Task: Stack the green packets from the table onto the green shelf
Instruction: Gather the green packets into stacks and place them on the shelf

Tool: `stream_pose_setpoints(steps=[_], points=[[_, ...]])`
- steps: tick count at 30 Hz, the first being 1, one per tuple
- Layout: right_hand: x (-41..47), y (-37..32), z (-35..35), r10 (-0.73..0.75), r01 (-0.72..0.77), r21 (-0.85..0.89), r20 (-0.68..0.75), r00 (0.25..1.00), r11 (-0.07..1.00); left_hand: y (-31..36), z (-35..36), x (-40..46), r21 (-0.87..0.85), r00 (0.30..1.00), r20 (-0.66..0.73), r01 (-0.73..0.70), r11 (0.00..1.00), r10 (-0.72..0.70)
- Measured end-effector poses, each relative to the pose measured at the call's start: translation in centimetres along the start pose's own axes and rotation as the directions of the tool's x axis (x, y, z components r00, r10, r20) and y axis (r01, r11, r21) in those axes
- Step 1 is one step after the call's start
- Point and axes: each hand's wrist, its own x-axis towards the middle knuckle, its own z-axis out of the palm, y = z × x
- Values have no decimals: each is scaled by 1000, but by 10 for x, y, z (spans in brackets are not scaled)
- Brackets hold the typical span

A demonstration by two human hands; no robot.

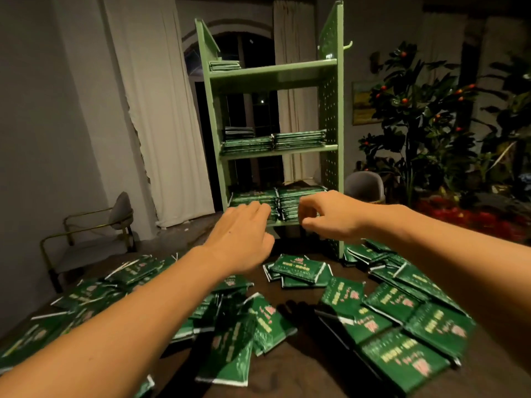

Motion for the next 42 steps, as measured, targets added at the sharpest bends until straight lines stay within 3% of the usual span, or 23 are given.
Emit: stream_pose_setpoints(steps=[6,10,16,22,28,33,36,42], points=[[-40,36,39,126,-118,-44,245,961,992,23,50,-34,-44,997,69,-41,998,43],[-65,56,61,226,-204,-98,435,871,974,46,79,-42,-91,991,108,-68,994,78],[-77,75,93,285,-254,-130,499,819,958,72,115,-51,-273,952,226,-143,951,208],[-67,75,111,163,-115,-164,326,931,980,77,135,-50,-342,939,282,-95,935,198],[-55,75,124,66,-48,-87,212,975,995,74,147,-42,-272,982,157,-64,960,110],[-56,87,144,84,-86,139,22,996,987,71,153,-43,-289,994,58,-73,955,93],[-60,86,159,12,7,206,-90,996,979,67,157,-43,-306,995,1,-99,947,104],[-69,88,143,-49,88,274,-145,988,958,49,150,-46,-460,991,-129,-29,888,-34]])
